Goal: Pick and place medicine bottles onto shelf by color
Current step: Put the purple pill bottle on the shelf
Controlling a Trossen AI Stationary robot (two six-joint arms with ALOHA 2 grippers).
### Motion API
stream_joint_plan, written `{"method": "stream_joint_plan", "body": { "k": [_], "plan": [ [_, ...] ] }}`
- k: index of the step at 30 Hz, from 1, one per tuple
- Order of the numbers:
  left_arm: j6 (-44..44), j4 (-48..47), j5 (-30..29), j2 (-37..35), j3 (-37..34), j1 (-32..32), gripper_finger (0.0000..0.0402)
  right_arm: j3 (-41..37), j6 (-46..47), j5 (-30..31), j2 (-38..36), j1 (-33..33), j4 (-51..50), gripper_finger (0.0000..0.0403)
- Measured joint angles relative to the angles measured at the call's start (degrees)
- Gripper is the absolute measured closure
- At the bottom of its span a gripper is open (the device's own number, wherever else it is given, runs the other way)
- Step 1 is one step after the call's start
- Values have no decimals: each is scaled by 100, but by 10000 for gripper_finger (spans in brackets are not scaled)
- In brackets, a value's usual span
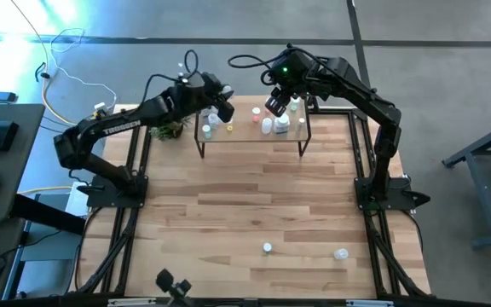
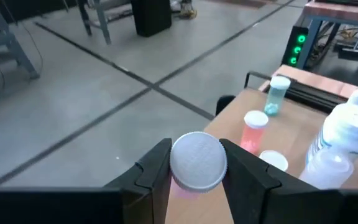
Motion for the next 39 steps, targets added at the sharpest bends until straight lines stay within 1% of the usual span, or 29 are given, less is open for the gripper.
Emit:
{"method": "stream_joint_plan", "body": {
  "k": [6,17,29,31,35,39],
  "plan": [
    [-254,-13,-2,333,0,0,288,0,0,0,0,-168,17,235],
    [-676,-221,-39,726,0,0,288,1,4,-1,0,-369,59,235],
    [-603,-192,-40,783,0,-7,288,0,22,-1,0,-414,83,235],
    [-599,-176,115,776,31,-7,288,0,22,0,0,-415,85,235],
    [-442,-255,590,761,385,-107,288,0,22,0,0,-415,87,235],
    [-126,-808,701,763,746,-401,288,1,22,-1,0,-415,85,235]
  ]
}}
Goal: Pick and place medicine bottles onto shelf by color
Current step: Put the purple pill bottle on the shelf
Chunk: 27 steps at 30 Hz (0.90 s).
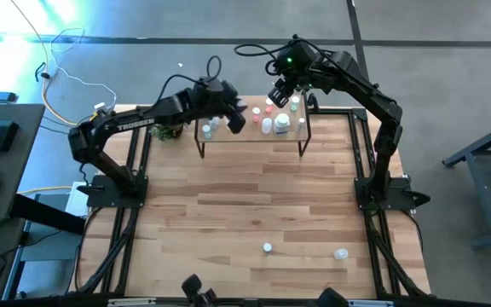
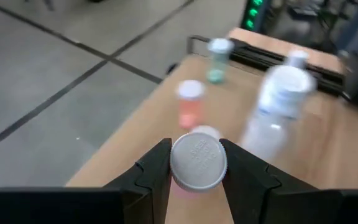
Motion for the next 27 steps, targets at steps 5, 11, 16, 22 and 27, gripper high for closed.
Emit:
{"method": "stream_joint_plan", "body": {
  "k": [5,11,16,22,27],
  "plan": [
    [280,-404,-20,0,92,-389,288,1,0,-1,0,0,0,236],
    [274,-665,-105,0,91,-600,288,-1,0,1,0,0,0,235],
    [17,-696,-147,4,91,-732,288,-1,31,0,0,0,-2,235],
    [-222,-705,-411,369,84,-960,288,-1,35,-1,0,0,-2,235],
    [-226,-650,-691,621,84,-1074,288,-1,33,-1,0,0,-2,235]
  ]
}}
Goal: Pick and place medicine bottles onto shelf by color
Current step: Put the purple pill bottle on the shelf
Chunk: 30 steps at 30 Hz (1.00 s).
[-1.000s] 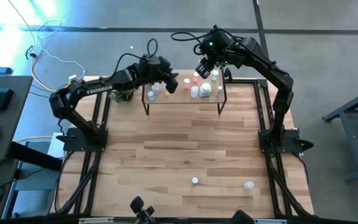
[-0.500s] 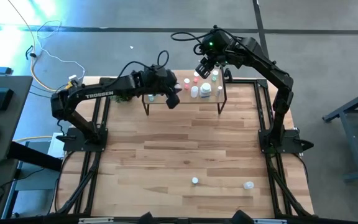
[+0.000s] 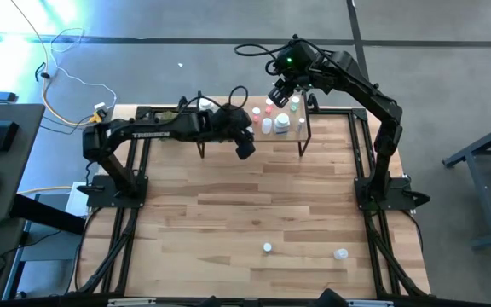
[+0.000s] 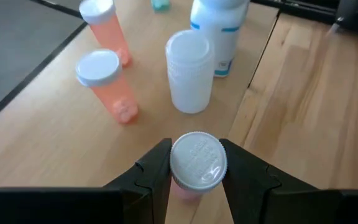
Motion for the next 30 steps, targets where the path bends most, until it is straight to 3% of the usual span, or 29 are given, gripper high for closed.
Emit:
{"method": "stream_joint_plan", "body": {
  "k": [30],
  "plan": [
    [-149,83,-77,46,4,85,287,1,-37,0,0,0,-46,235]
  ]
}}
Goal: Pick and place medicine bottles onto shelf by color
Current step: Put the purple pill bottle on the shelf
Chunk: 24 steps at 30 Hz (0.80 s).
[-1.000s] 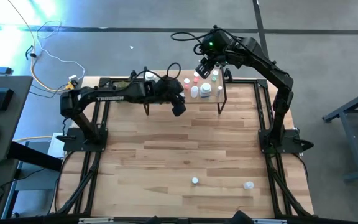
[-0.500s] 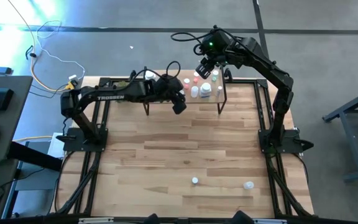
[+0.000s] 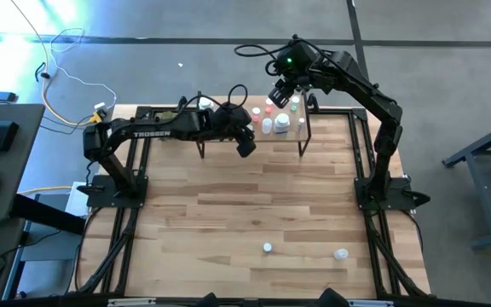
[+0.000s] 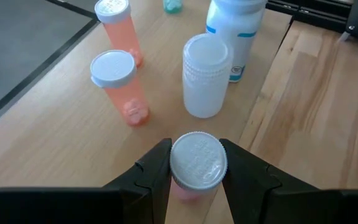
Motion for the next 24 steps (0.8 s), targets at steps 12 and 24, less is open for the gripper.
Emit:
{"method": "stream_joint_plan", "body": {
  "k": [12,24],
  "plan": [
    [5,-4,-158,0,0,0,246,-1,2,0,0,0,-7,235],
    [5,137,-190,-22,0,0,223,2,-11,0,0,0,-338,235]
  ]
}}
